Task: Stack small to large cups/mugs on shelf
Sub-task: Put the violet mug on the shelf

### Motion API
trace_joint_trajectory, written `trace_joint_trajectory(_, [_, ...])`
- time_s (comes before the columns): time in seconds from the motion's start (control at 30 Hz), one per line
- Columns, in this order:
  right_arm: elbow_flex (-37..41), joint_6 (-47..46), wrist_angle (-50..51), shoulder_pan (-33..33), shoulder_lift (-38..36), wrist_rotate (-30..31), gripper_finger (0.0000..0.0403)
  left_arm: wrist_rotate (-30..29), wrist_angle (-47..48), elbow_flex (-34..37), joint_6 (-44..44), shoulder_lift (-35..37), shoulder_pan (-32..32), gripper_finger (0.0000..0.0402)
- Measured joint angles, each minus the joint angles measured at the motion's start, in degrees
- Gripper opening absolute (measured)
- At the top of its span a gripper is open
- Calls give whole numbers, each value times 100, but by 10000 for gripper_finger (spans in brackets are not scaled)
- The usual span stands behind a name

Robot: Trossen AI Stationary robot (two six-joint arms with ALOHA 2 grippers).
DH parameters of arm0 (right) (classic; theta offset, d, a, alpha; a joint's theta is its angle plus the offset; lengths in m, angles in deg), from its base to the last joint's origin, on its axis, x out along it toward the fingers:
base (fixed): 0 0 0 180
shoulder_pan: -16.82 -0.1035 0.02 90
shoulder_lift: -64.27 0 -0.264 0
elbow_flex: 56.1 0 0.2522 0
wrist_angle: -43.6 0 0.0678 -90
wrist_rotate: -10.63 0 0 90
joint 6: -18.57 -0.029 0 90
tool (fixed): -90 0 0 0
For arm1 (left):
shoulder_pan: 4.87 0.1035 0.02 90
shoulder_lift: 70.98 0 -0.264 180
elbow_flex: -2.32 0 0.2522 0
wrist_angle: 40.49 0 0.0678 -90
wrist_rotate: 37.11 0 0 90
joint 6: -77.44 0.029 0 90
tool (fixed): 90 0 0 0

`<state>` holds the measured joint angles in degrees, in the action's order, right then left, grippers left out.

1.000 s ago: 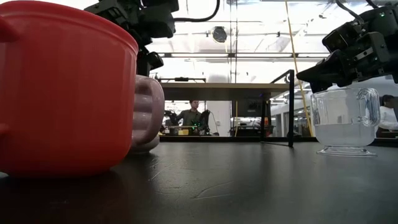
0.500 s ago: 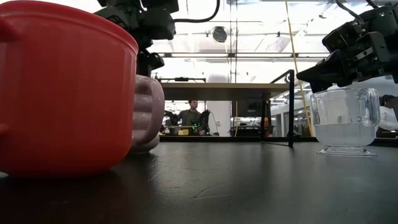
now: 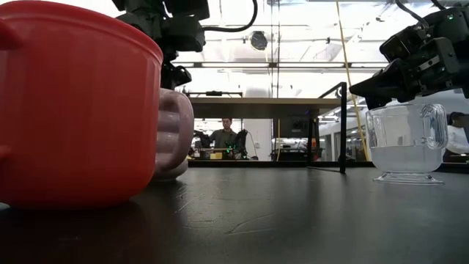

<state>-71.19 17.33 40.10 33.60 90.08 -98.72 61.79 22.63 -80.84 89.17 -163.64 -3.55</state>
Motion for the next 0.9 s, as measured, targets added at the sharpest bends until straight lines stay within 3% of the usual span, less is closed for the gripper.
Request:
trace_joint_trajectory(0.13, [-1,0,0,0,0,0,0,31,-41,0,13,0,56,31])
trace_joint_trajectory(0.2, [-1,0,0,1,-1,0,0,54,28,19,37,-7,87,15])
trace_joint_trajectory(0.63, [-2,9,51,0,0,-20,0,126,-191,13,368,-7,86,9])
trace_joint_trajectory(0.9, [0,20,125,0,-2,-20,0,-339,-61,-172,701,130,54,9])
